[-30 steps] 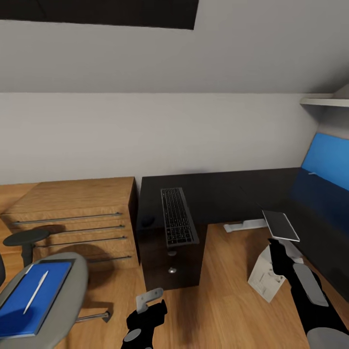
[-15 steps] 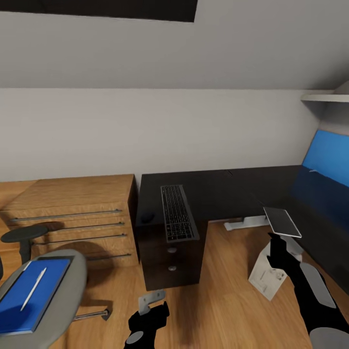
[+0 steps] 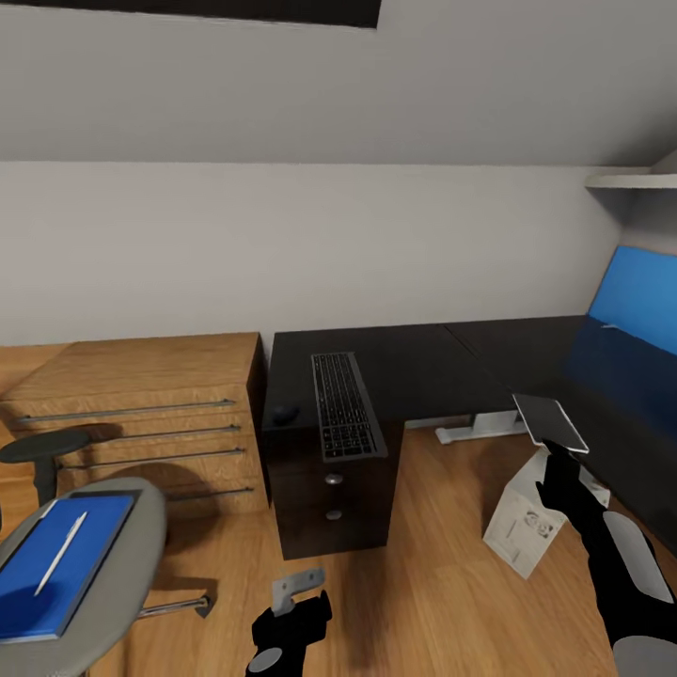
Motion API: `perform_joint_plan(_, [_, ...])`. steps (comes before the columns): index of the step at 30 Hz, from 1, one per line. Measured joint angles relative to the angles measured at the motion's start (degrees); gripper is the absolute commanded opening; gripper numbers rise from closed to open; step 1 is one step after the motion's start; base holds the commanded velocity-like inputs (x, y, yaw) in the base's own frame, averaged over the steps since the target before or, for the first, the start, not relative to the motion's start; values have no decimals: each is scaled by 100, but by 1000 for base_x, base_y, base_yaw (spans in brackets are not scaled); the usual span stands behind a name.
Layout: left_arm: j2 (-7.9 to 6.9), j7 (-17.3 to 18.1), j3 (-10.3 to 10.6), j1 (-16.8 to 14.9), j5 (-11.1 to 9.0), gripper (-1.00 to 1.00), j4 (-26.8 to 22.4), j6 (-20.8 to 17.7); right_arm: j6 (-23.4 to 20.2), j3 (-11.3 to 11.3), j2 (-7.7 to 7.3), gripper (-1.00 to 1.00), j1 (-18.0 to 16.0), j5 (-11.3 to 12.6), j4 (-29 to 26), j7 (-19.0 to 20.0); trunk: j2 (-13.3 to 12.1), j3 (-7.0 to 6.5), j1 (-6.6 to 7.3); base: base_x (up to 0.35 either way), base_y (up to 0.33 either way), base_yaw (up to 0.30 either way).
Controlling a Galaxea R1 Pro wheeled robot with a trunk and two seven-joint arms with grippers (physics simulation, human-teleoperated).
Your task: In the bedroom, organize the workspace by keeping the computer under the desk, ensuring the monitor is on the desk, placing the keyboard on the desk next to the monitor, placing the mouse on the desk next to the keyboard, moving the folder from the swivel chair onto the desk next to the mouse, stacking the notebook on top of the folder with the pen on top of the notebook, and positioning the swivel chair next to the desk.
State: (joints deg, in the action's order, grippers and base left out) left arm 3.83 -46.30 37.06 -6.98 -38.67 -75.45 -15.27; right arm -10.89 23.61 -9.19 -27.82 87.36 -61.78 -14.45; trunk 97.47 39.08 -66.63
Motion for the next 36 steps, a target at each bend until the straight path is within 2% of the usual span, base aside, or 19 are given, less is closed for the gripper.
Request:
perform_joint_plan(4, [-1,0,13,0,4,100,7,3,19,25,-102,100,0,-65,1,144,160,72,-88,0,0,0])
perform_joint_plan(10, [-2,0,27,0,10,100,10,4,28,65,-205,100,0,-115,-1,257,162,72,-89,0,0,0])
perform_joint_plan(23, [-31,8,64,0,-4,100,11,-3,39,138,-319,100,0,-214,11,665,162,72,-89,0,0,0])
perform_joint_plan(25, [-39,8,66,0,-3,100,11,-3,39,140,-345,100,0,-284,16,715,162,72,-89,0,0,0])
perform_joint_plan(27, [-52,9,79,0,1,100,10,-4,36,143,-380,100,0,-644,30,780,162,72,-89,0,0,0])
perform_joint_plan(31, [-55,4,132,0,9,100,-3,-4,35,144,-425,100,3,-964,35,794,162,72,-89,0,0,0])
perform_joint_plan(36, [-49,0,159,0,13,100,-22,-4,39,154,-490,100,7,-1086,43,795,201,90,-110,0,0,0])
